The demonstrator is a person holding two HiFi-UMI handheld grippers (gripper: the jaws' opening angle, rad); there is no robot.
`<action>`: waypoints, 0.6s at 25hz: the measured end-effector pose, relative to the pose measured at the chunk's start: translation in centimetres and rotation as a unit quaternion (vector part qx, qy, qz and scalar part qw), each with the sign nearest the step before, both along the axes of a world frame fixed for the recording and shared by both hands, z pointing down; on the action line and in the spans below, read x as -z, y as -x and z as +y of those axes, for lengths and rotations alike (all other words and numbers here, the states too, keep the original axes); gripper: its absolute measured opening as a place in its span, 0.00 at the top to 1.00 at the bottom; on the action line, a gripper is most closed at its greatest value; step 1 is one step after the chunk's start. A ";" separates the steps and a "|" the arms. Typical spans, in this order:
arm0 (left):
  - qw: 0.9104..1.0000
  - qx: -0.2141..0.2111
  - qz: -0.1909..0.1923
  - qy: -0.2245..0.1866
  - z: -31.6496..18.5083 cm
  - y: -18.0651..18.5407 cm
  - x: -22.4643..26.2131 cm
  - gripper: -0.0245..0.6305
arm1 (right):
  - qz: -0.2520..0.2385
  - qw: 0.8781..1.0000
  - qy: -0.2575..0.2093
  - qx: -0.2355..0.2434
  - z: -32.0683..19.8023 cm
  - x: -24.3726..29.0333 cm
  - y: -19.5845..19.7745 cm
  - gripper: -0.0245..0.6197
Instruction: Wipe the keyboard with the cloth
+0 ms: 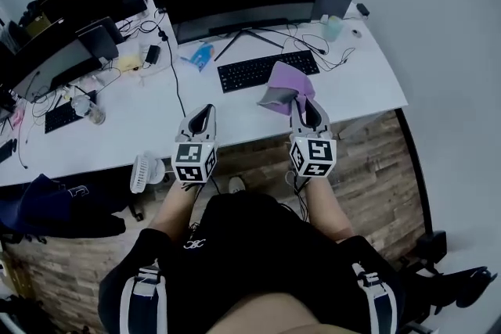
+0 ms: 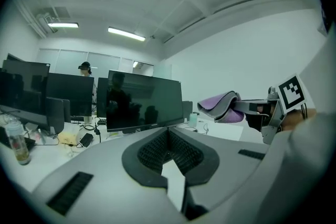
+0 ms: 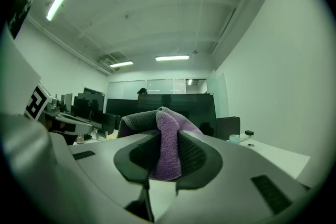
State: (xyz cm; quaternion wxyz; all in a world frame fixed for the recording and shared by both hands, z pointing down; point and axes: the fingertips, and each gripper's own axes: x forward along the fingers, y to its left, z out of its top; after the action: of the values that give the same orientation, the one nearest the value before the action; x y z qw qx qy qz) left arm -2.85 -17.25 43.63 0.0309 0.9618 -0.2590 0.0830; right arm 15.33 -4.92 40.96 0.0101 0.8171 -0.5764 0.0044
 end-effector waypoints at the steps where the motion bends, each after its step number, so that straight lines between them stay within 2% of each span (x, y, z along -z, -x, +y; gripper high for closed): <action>1: 1.000 0.001 0.000 0.001 -1.7 -0.6 0.0 0.94 | -0.002 1.000 0.002 0.003 -1.9 -0.1 -0.6 0.81; 8: 1.000 0.009 -0.019 0.023 -9.3 -2.9 -1.9 0.94 | -0.014 0.999 0.026 0.036 -10.8 -2.3 -2.4 0.81; 15: 0.998 0.037 -0.028 0.046 -12.2 -3.9 -3.4 0.94 | -0.018 0.994 0.053 0.089 -16.8 -4.8 -3.9 0.81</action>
State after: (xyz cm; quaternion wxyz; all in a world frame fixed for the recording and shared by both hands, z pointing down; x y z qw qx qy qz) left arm 1.01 -29.48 47.04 0.0713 0.9463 -0.2915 0.1202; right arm 19.19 -21.69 45.75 0.0432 0.7607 -0.6459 0.0491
